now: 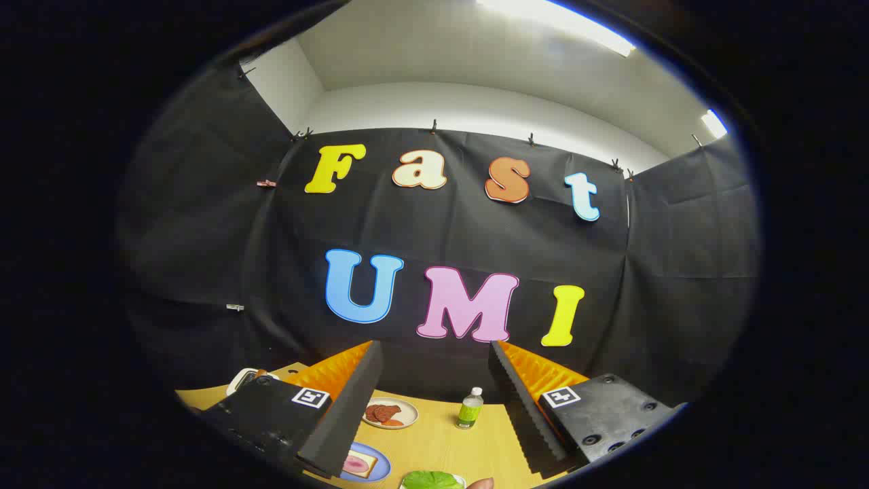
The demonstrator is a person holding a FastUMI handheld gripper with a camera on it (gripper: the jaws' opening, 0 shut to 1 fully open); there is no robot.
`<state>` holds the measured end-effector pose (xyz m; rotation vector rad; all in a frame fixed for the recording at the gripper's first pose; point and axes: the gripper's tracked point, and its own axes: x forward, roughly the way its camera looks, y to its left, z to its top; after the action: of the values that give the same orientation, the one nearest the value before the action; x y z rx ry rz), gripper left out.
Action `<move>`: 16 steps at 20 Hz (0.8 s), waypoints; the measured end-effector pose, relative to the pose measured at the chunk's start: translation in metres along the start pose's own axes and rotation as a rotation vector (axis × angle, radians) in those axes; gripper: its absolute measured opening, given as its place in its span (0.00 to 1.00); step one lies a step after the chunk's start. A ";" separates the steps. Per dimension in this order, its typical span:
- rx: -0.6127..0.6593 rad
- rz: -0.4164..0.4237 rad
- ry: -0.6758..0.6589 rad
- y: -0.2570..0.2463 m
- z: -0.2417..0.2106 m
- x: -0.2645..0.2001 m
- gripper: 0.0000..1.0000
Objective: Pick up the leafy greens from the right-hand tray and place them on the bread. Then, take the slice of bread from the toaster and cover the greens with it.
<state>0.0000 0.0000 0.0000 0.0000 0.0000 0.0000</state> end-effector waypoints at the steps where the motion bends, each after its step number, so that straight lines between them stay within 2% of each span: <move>1: 0.002 -0.002 0.002 -0.002 -0.002 0.000 0.97; 16: -0.008 0.006 0.012 -0.003 -0.006 0.001 0.97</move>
<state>0.0006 -0.0030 -0.0056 -0.0076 0.0117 0.0064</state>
